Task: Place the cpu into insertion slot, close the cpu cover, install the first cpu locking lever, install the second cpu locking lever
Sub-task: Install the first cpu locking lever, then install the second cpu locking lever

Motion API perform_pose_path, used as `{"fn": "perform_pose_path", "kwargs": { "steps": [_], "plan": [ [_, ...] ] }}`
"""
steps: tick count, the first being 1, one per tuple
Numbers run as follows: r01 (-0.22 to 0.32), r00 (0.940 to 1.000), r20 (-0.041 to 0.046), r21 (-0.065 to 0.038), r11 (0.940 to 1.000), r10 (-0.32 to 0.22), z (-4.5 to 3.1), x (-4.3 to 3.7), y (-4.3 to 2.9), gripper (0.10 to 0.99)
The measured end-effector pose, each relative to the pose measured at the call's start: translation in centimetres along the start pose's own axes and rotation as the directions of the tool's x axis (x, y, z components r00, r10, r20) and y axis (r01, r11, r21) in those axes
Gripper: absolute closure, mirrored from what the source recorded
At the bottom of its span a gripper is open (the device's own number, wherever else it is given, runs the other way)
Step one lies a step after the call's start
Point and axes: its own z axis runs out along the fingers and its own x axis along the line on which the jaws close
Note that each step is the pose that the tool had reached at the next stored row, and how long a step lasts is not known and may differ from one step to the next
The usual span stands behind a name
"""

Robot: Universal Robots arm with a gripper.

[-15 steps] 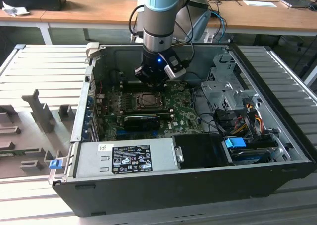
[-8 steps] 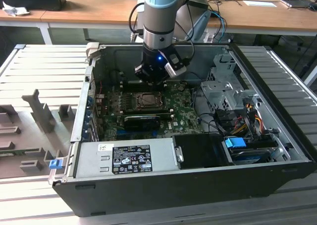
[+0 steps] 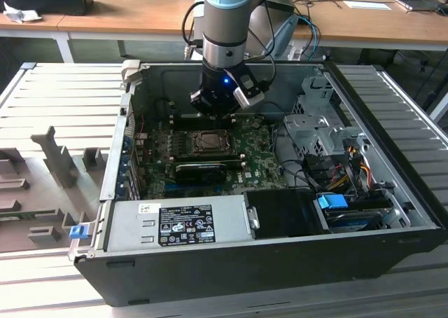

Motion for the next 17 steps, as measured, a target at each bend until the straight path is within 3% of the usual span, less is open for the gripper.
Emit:
{"fn": "perform_pose_path", "kwargs": {
  "steps": [11,12,14,17],
  "plan": [
    [0.000,1.0000,-0.0001,0.000,1.0000,0.000,-0.17,0.05,-0.45,0.980],
    [0.000,1.0000,-0.0001,0.000,1.0000,0.000,-1.54,0.02,-0.33,0.980],
    [0.000,1.0000,-0.0001,0.000,1.0000,0.000,-2.86,0.00,-0.21,0.980],
    [0.000,1.0000,-0.0001,0.000,1.0000,0.000,-2.97,0.08,-0.66,0.980]
  ]
}}
